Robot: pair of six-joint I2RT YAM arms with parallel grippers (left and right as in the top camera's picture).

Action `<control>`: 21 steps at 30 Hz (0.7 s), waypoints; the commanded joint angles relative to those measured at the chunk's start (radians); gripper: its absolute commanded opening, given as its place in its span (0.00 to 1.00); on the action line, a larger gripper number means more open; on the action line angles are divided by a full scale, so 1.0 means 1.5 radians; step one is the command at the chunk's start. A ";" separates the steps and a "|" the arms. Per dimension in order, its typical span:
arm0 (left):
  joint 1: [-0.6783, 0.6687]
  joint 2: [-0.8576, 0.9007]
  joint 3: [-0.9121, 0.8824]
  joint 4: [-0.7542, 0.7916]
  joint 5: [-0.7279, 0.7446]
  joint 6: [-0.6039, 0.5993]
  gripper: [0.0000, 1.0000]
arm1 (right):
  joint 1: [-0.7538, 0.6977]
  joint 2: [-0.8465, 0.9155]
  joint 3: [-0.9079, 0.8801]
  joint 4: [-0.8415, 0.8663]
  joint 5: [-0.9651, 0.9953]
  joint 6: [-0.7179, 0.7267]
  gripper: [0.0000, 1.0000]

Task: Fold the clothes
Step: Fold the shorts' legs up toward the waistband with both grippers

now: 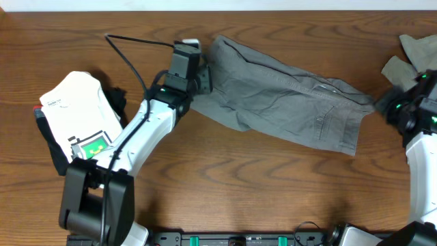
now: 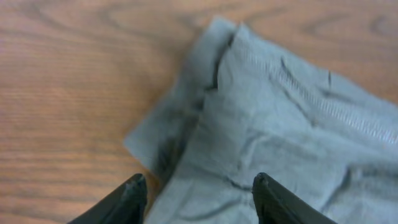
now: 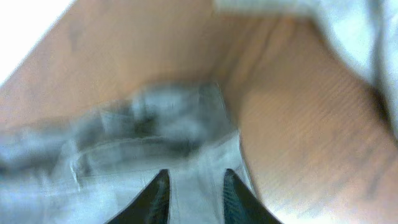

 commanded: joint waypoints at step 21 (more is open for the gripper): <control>-0.043 0.184 0.007 0.118 0.027 0.023 0.34 | 0.140 0.314 -0.027 0.132 -0.037 -0.155 0.36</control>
